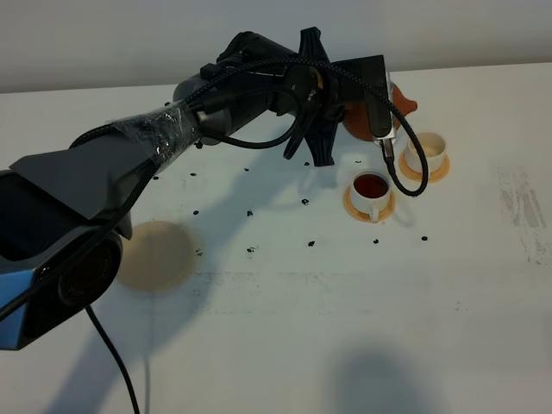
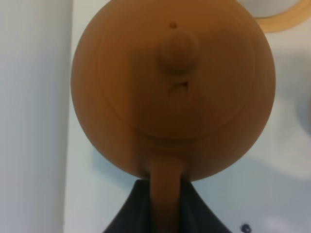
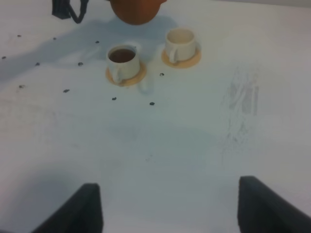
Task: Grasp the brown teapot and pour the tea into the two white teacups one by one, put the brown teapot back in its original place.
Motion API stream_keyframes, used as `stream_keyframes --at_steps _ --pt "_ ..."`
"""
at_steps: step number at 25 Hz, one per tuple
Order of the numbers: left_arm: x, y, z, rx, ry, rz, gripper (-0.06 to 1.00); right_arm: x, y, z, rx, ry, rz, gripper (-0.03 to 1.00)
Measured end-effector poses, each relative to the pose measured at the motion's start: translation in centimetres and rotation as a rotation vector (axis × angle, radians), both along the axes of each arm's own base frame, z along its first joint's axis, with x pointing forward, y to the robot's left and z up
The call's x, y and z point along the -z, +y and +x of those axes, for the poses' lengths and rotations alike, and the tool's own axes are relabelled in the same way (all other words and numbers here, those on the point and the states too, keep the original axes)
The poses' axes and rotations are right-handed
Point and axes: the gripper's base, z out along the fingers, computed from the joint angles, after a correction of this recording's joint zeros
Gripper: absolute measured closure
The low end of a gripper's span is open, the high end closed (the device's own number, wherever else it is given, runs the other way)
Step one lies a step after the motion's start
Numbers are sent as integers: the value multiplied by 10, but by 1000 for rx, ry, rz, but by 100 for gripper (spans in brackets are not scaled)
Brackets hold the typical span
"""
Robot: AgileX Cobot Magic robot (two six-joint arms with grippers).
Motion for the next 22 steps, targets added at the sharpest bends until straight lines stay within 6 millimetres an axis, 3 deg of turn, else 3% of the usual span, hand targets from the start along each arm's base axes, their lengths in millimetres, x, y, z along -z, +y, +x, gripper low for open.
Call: stream_keyframes --at_steps 12,22 --pt "18 -13 -3 94 -52 73 84 0 0 0 0 0 0 38" --pt "17 -13 -1 135 -133 136 84 0 0 0 0 0 0 38"
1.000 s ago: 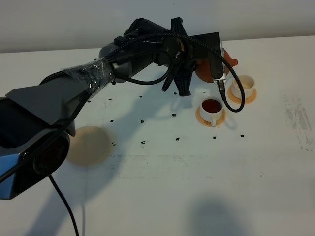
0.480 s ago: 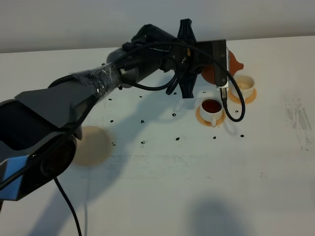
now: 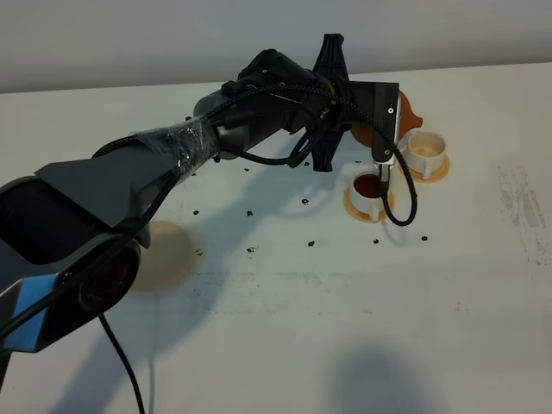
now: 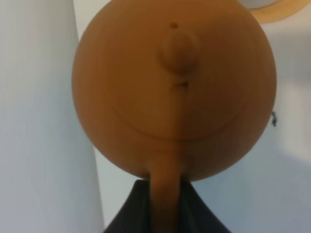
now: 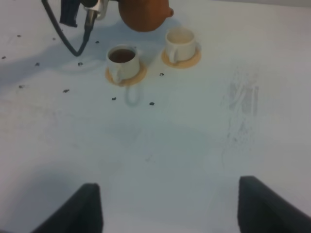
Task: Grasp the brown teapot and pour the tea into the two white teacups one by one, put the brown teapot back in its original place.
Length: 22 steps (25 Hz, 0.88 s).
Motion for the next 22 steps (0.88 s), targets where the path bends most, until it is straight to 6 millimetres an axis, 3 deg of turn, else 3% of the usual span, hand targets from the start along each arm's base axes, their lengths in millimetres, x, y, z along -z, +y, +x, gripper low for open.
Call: stream_keyframes --at_steps 22 --pt "4 -9 3 54 -138 49 84 0 0 0 0 0 0 38"
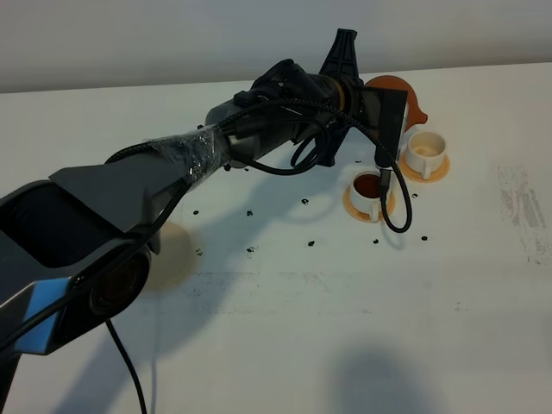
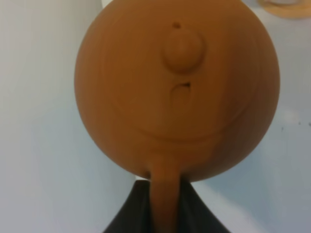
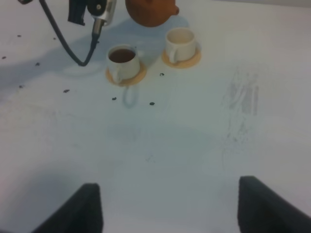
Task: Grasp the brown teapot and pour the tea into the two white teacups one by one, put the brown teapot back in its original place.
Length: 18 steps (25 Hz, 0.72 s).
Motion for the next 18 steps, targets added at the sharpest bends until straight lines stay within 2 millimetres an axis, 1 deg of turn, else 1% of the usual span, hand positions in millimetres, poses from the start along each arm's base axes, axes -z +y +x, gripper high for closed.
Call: stream_keyframes --at_steps 18 --pt "0 -4 -1 54 -78 73 84 0 0 0 0 0 0 38"
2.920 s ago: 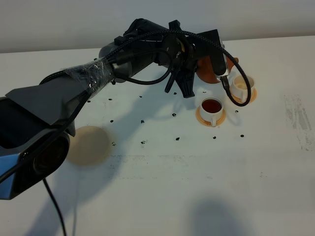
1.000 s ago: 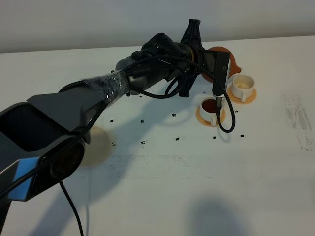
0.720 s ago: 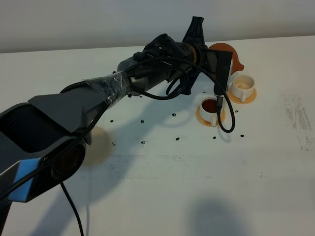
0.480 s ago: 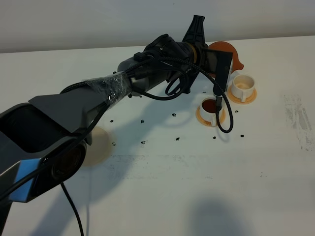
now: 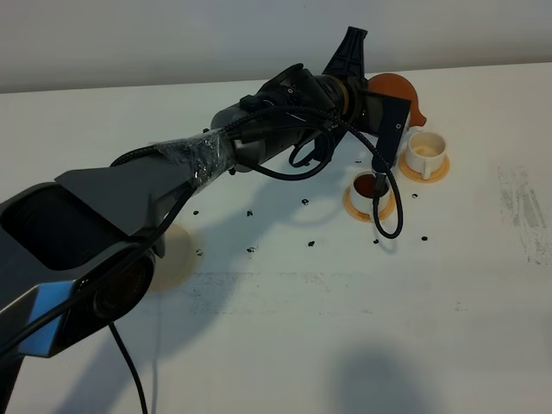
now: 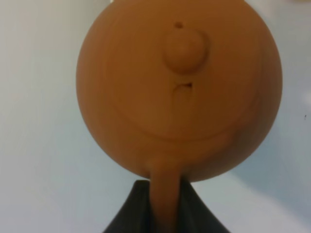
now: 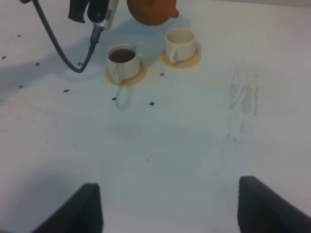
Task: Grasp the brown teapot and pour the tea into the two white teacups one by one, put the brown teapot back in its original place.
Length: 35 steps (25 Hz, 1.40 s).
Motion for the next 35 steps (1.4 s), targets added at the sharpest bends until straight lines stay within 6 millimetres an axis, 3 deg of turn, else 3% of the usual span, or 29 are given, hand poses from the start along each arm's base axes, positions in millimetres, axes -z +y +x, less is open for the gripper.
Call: stream_keyframes --at_steps 35 --pt "-2 -7 -4 132 -93 141 84 0 0 0 0 0 0 38"
